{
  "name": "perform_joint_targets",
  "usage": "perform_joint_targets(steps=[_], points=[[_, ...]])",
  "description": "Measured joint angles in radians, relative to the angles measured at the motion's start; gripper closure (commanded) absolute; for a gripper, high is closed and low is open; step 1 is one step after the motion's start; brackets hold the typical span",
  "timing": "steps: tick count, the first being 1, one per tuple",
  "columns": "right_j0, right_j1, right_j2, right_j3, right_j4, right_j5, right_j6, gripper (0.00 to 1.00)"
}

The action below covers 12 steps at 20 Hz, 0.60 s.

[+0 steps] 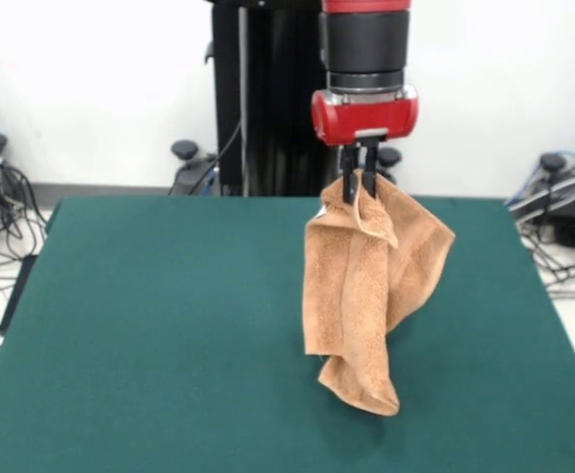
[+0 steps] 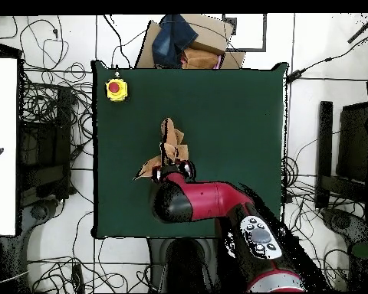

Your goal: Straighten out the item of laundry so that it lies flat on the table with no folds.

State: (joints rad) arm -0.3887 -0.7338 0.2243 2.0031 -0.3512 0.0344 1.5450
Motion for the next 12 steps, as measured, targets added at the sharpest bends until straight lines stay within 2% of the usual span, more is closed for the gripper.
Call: perform_joint_targets(steps=[12], points=[[0.000,-0.001,-0.042,0.001,-0.001,-0.049,0.000,1.00]])
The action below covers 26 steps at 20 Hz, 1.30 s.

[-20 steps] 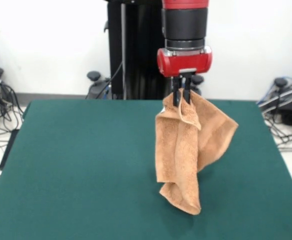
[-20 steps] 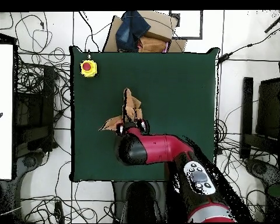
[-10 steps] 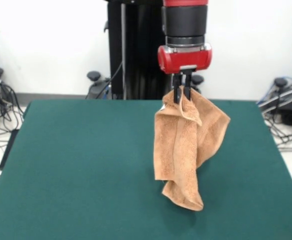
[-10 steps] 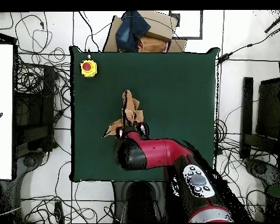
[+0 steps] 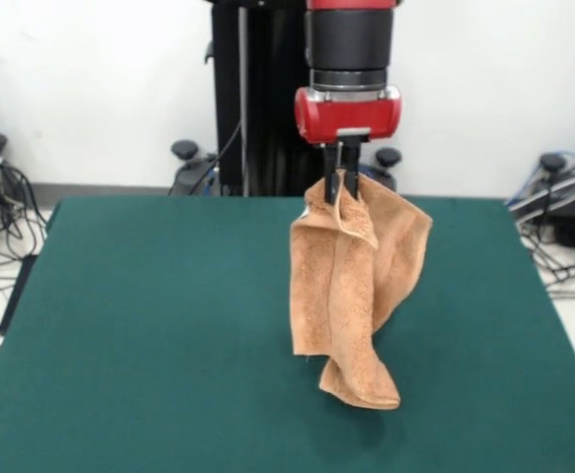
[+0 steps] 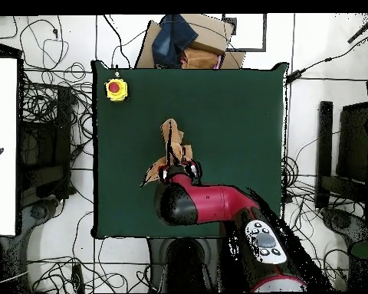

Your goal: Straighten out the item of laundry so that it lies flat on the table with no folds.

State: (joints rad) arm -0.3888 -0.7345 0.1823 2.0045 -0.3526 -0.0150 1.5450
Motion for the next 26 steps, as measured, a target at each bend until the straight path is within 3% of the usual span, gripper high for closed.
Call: perform_joint_targets(steps=[9,26], points=[[0.006,-0.017,-0.029,0.032,0.000,-0.025,0.000,1.00],[0.192,-0.028,-0.139,0.087,0.003,-0.109,0.000,1.00]])
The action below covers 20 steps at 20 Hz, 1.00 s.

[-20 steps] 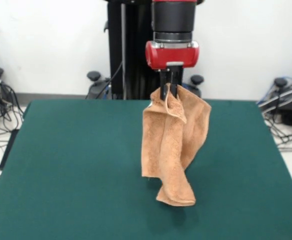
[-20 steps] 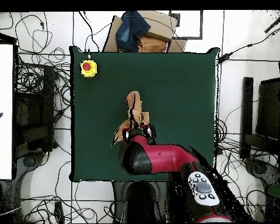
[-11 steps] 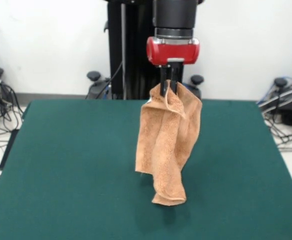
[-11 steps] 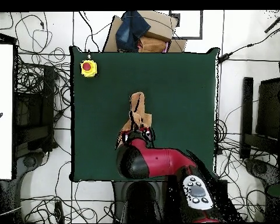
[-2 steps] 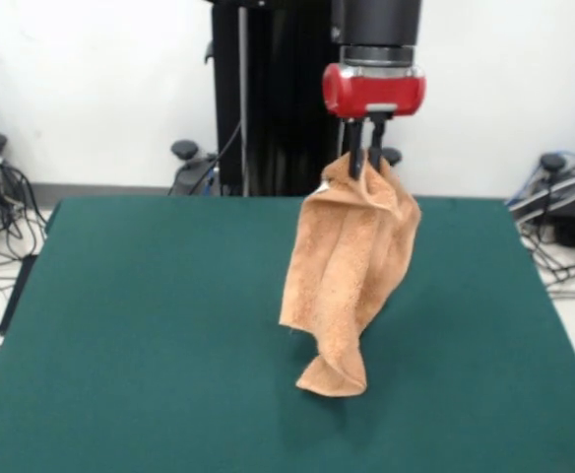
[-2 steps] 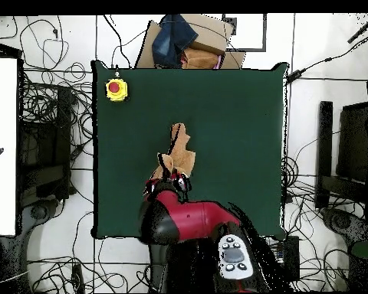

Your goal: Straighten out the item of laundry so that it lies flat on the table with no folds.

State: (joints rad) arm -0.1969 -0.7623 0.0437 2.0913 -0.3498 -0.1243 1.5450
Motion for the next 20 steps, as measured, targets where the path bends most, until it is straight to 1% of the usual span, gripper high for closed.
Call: perform_joint_targets(steps=[5,13,18,20], points=[[0.032,-0.001,-0.003,0.013,0.001,-0.009,0.000,1.00],[0.029,0.005,-0.003,0.027,0.002,-0.013,0.000,1.00],[0.008,0.024,0.000,0.027,0.002,-0.014,0.000,1.00],[-0.019,0.036,0.006,0.027,0.002,-0.014,0.000,1.00]])
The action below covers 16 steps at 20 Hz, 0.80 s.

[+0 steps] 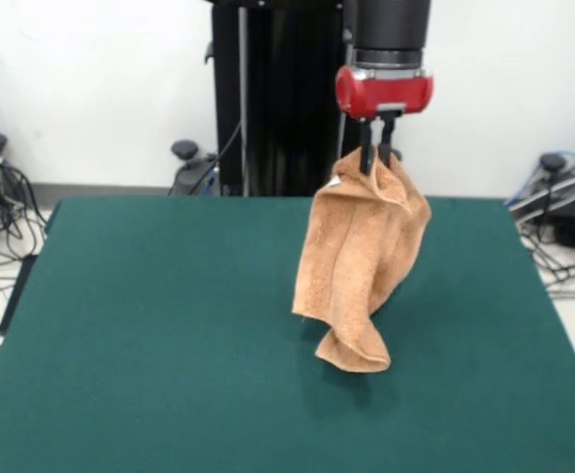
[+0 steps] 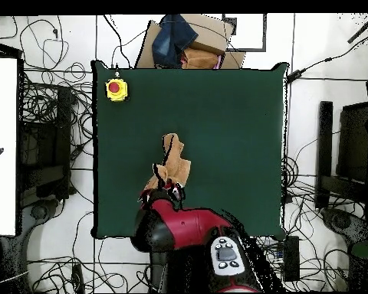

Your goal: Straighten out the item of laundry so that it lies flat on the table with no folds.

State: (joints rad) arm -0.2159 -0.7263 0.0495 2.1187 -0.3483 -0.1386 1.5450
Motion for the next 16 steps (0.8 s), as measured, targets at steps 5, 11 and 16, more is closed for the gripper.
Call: perform_joint_targets(steps=[5,11,16], points=[[-0.053,0.005,0.011,0.002,-0.017,0.000,0.000,1.00],[-0.220,0.008,0.050,0.002,-0.083,0.000,0.000,1.00],[-0.289,0.001,0.053,0.002,-0.105,0.000,0.000,1.00]])
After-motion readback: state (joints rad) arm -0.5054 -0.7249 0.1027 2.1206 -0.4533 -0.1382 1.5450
